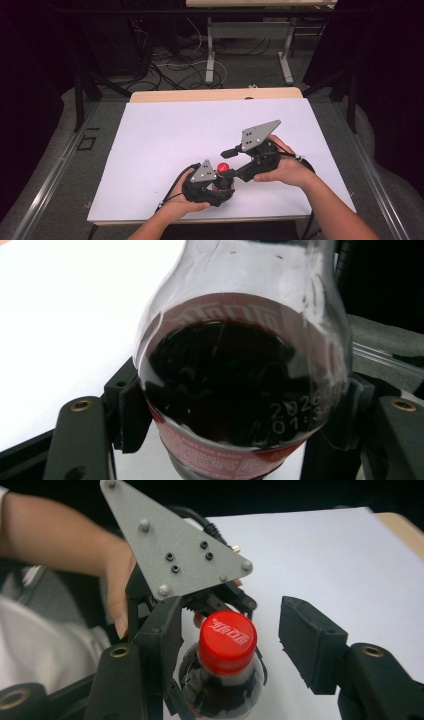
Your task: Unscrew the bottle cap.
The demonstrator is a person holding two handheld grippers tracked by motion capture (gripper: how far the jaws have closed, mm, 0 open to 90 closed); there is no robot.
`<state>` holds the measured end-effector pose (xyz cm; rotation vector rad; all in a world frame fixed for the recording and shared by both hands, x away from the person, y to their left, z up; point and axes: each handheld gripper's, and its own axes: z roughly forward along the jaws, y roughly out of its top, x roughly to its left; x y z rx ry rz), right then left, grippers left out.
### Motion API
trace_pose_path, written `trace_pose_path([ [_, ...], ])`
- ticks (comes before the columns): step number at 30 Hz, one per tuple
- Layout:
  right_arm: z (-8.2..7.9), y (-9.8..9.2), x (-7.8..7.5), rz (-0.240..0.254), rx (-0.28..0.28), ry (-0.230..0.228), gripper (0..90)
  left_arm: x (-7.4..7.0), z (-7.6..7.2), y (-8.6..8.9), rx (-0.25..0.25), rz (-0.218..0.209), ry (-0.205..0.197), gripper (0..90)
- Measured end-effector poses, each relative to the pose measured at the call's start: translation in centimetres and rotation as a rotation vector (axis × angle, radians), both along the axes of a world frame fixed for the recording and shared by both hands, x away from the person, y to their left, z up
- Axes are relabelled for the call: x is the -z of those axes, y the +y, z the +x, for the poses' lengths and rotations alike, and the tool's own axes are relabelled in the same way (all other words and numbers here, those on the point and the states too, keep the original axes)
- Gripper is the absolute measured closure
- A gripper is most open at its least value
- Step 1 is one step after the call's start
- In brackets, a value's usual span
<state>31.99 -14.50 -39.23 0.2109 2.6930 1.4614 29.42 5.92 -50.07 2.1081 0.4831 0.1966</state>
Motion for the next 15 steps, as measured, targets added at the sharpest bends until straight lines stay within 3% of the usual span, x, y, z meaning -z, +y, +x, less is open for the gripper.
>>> trace_pose_path([
  [4,-1.6,-0.4,-0.5,0.047,0.163,-0.037,41.5,0.0,0.3,0.3,-0.052,-0.007,0.014,29.2],
  [7,-3.0,-0.2,-0.4,0.043,0.297,-0.075,46.2,0.0,0.4,0.5,-0.083,-0.014,0.016,29.2],
  [10,-3.7,0.4,0.3,0.084,0.36,-0.016,47.7,0.1,0.4,0.4,-0.109,-0.02,0.012,29.2],
  [15,-3.9,1.6,1.1,0.054,0.468,-0.026,51.1,0.1,0.2,0.2,-0.118,-0.003,0.01,29.2],
])
